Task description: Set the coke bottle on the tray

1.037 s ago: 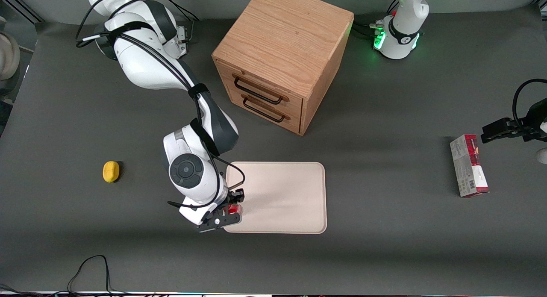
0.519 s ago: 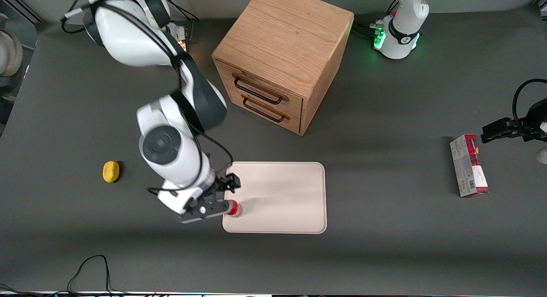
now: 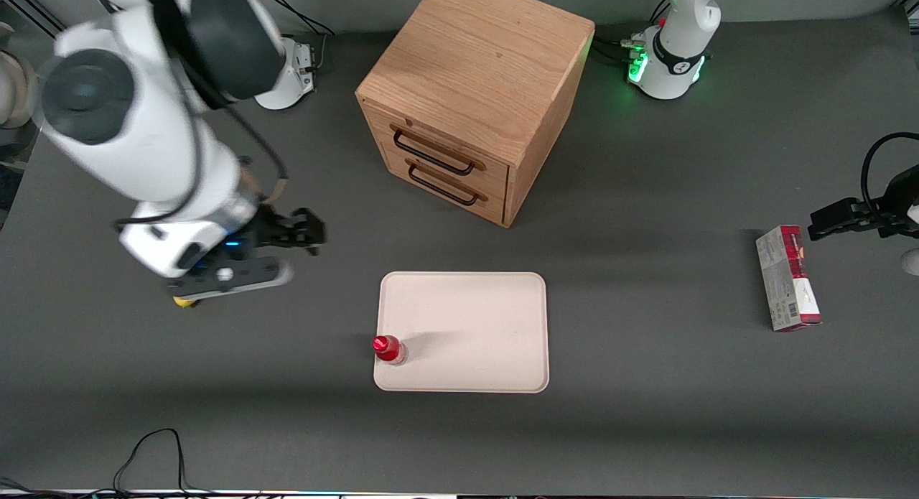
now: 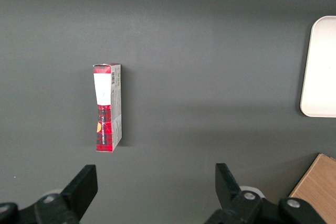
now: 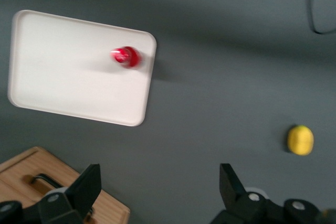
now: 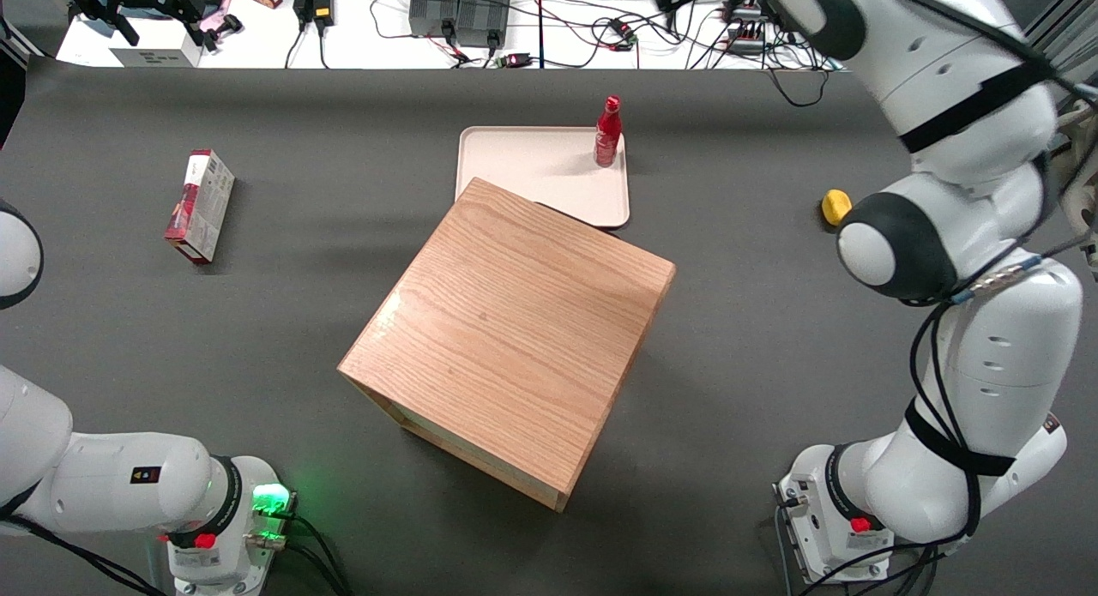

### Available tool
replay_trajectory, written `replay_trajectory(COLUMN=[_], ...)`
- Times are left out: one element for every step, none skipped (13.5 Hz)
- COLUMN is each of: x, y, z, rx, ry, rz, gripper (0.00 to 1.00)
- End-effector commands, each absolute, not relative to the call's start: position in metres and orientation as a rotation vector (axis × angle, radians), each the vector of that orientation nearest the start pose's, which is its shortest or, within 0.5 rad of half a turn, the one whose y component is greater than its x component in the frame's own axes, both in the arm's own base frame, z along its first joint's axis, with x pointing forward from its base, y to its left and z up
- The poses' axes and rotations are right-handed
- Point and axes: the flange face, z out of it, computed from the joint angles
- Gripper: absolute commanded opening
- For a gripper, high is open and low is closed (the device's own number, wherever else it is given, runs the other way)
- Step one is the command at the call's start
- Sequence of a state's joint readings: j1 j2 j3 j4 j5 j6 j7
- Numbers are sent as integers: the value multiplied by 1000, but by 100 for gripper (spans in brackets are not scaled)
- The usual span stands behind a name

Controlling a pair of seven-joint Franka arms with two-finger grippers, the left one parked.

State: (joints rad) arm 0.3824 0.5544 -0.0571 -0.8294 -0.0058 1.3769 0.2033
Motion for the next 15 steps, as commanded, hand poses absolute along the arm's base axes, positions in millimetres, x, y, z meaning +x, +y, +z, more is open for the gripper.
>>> replay_trajectory(x=[620,609,602,597,594,589,584,582,581,581,580,580,580,580,580], y=[128,102,84,70,58,46,38,36,29,21,10,8,7,7,7], z=[599,594,593,598,603,604,603,602,603,598,598,596,595,596,597], rx=[-3126,-3099,-3091,-3091,-3091,-3095,-3099,-3104,-3105,-3108,-3109,-3109,-3111,-3112,-3124], ry=[-174,-128,-85,-63,-80,-92,-88,-83,-67,-48,-38,-50,-46,-43,-37], rz=[-15,-22,-14,-22,-31,-29,-20,-13,-9,7,11,20,28,30,26], gripper=[100,100,100,100,100,100,100,100,100,100,100,100,100,100,100])
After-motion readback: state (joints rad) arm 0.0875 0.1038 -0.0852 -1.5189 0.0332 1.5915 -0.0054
